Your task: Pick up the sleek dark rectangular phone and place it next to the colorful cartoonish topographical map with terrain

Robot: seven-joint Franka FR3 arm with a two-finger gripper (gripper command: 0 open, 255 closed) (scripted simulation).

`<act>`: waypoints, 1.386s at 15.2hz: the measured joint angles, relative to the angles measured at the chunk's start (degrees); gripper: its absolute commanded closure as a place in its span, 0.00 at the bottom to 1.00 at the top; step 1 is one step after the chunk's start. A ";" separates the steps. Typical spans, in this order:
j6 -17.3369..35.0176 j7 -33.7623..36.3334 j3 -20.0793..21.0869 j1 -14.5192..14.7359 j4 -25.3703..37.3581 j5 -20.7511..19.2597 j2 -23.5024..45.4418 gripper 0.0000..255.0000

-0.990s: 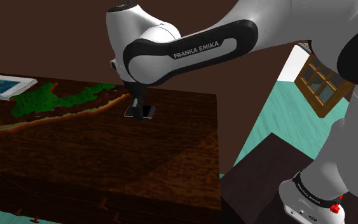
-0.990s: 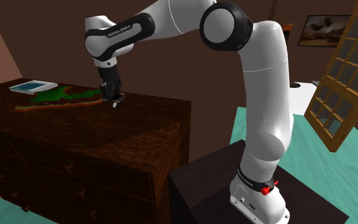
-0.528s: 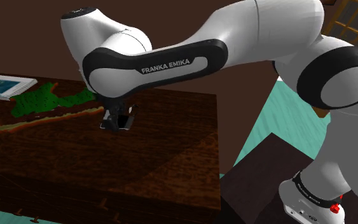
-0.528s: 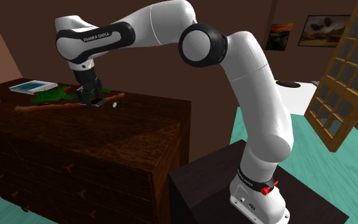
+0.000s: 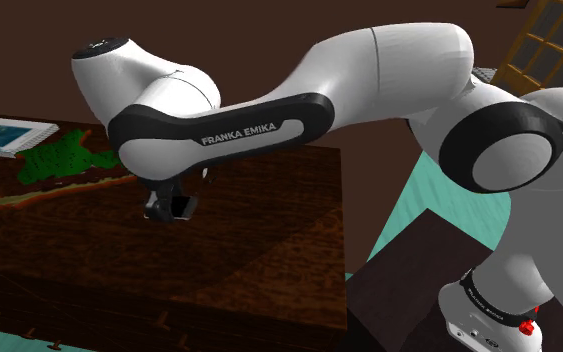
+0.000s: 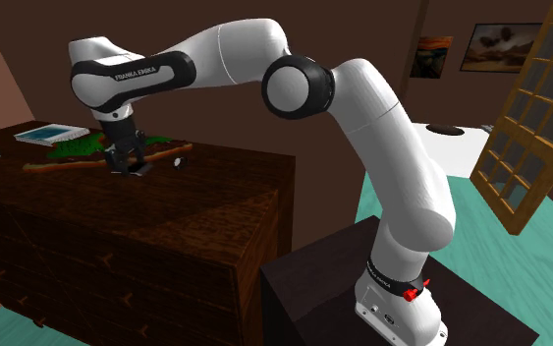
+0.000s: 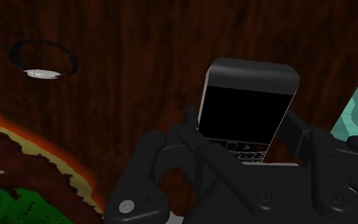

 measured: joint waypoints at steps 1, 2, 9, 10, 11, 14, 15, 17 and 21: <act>0.86 0.11 0.00 -0.11 -1.06 -0.01 -0.18 1.00; 1.57 0.18 -0.03 -0.14 -1.60 -0.06 -0.01 1.00; 6.42 0.82 -0.19 -0.37 -5.79 -0.41 0.74 1.00; 7.21 0.89 -0.22 -0.41 -6.45 -0.47 0.88 1.00; 7.84 0.96 -0.26 -0.45 -6.91 -0.52 1.05 1.00; 9.54 1.17 -0.37 -0.48 -7.97 -0.71 1.69 1.00; 10.07 1.23 -0.41 -0.48 -8.27 -0.78 1.95 1.00; 10.69 1.22 -0.46 -0.58 -8.76 -0.83 2.08 1.00; 10.88 1.25 -0.47 -0.58 -8.87 -0.85 2.14 1.00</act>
